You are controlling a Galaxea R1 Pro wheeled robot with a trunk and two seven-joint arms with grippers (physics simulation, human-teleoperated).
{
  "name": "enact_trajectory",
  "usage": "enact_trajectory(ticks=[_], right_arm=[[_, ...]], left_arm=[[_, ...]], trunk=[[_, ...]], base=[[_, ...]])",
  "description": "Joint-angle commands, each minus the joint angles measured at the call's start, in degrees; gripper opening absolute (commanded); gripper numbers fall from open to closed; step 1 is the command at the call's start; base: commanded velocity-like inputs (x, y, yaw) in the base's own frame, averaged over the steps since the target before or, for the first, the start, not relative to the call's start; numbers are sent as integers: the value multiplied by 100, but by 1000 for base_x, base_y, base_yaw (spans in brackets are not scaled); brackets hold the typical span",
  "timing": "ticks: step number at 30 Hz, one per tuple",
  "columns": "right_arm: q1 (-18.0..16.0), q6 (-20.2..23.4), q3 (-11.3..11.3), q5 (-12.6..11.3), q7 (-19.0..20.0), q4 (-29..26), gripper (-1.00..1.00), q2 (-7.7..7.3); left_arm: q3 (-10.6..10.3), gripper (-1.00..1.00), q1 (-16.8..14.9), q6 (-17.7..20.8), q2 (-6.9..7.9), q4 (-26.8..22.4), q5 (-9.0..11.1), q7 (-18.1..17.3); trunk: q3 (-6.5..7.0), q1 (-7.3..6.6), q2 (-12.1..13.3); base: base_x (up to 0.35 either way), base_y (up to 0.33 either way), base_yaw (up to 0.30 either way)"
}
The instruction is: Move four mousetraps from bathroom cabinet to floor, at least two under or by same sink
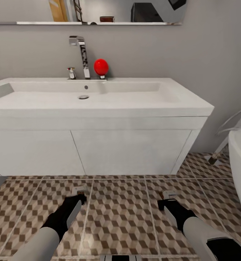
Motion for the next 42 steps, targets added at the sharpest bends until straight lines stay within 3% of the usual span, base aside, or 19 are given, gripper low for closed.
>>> enact_trajectory(ticks=[1,19,42], right_arm=[[-1,46,48,-13,-22,-13,-100,-3],[-1,46,45,-13,-21,-13,-100,-3],[-1,46,49,-13,-22,-13,-100,-3]], left_arm=[[-31,-100,-2,16,10,-7,60,53],[-31,-100,-4,16,9,1,60,69],[-39,-100,-2,15,1,22,68,28]], trunk=[[-5,1,-2],[-5,1,-2],[-5,1,-2]], base=[[199,214,0],[132,54,0],[29,0,0]])
